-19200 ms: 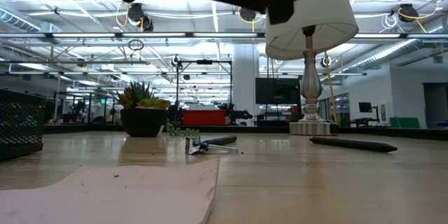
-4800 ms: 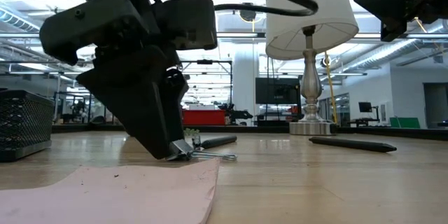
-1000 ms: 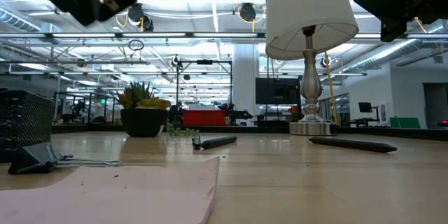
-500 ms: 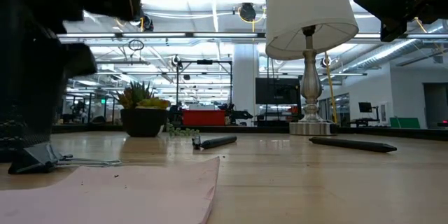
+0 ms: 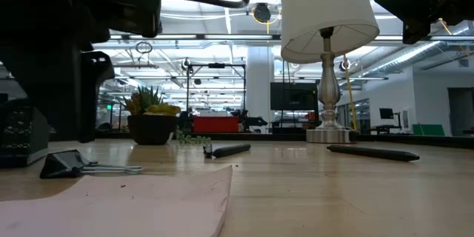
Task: Pick and place office supplies into organizer
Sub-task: Put the binder clip into the bottom left section of the desk organizer
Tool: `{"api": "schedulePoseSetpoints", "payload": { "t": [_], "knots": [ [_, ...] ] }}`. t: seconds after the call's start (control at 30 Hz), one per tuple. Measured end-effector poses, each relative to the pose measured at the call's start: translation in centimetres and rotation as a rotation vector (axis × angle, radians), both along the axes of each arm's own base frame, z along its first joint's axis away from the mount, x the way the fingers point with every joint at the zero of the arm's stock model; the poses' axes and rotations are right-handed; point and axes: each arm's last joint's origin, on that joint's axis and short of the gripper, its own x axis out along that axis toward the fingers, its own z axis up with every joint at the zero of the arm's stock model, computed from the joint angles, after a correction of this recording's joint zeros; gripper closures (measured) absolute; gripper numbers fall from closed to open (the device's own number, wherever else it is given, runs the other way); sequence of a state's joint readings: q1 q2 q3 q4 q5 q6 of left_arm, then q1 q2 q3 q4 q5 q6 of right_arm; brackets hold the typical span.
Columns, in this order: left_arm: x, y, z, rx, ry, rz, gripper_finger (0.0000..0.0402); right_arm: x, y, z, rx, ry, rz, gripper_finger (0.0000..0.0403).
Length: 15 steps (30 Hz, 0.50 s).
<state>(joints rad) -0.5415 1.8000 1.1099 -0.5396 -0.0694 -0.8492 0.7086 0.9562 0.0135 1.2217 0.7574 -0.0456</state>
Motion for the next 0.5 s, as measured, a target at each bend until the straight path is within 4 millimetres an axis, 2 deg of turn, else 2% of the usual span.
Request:
{"api": "schedulePoseSetpoints", "payload": {
  "t": [0.33,0.5],
  "knots": [
    [0.17,0.49,-0.28,0.082,-0.006,-0.165,0.0172,-0.01,0.00,0.01,0.001,-0.001,0.000,0.0231],
    [0.32,0.70,-0.26,0.093,-0.014,-0.146,0.0172,0.00,0.00,0.00,0.000,0.000,0.000,0.0227]
  ]
}}
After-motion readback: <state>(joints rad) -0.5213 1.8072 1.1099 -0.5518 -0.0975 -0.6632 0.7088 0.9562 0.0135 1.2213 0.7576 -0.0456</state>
